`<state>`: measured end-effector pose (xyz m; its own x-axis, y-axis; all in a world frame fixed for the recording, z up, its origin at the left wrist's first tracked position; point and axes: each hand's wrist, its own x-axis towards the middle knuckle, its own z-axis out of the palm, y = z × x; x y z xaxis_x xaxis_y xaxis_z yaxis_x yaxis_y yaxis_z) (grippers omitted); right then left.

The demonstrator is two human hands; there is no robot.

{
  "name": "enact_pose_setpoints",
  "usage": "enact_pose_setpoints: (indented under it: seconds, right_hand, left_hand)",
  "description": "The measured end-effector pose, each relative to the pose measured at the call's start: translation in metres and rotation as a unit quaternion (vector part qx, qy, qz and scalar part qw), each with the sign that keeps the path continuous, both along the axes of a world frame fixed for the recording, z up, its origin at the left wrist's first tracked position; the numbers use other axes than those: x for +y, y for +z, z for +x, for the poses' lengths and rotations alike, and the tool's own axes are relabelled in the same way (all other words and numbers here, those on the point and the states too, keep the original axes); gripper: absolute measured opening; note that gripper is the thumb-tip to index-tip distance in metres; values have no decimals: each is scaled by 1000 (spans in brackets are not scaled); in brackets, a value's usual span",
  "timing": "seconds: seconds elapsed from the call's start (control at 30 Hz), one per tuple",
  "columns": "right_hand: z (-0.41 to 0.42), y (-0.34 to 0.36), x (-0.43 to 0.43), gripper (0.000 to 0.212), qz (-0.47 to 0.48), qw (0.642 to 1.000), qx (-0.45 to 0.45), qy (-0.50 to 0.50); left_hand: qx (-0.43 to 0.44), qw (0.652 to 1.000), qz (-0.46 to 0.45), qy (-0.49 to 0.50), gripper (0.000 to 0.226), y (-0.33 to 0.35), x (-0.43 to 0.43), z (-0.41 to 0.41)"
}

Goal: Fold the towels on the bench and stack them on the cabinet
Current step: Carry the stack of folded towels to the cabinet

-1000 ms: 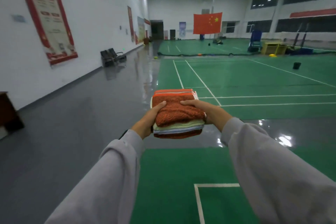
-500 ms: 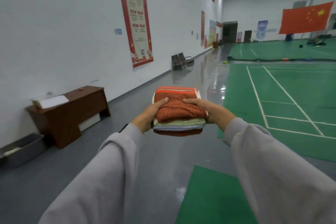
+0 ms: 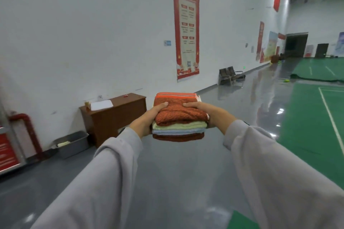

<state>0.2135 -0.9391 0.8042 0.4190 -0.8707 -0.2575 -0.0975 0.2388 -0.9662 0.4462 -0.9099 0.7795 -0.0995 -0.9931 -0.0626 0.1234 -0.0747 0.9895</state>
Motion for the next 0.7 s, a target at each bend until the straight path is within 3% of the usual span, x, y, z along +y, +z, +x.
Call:
enact_pose_setpoints:
  seconds: [0.1,0.2,0.37,0.43,0.6,0.7]
  right_hand:
    - [17,3,-50,59,-14,999,6,32]
    - [36,4,-103,64,-7,998,20,60]
    - [87,2,-197,66,-1,993,20,115]
    - [118,-3,-235,65,-2,990,17,141]
    - [220,-11,-330,65,-10,983,13,184]
    - [298,-14,-392,77,-5,977,11,211]
  left_hand:
    - [20,999,-9,35,62,-5,-38,15]
    - [46,996,16,71,56,-10,-70,28]
    - [61,992,9,113,68,-15,-139,71]
    - [63,990,8,127,71,-19,-165,97]
    - [79,982,-3,171,54,-26,-236,183]
    - [56,977,-21,206,61,-20,-286,255]
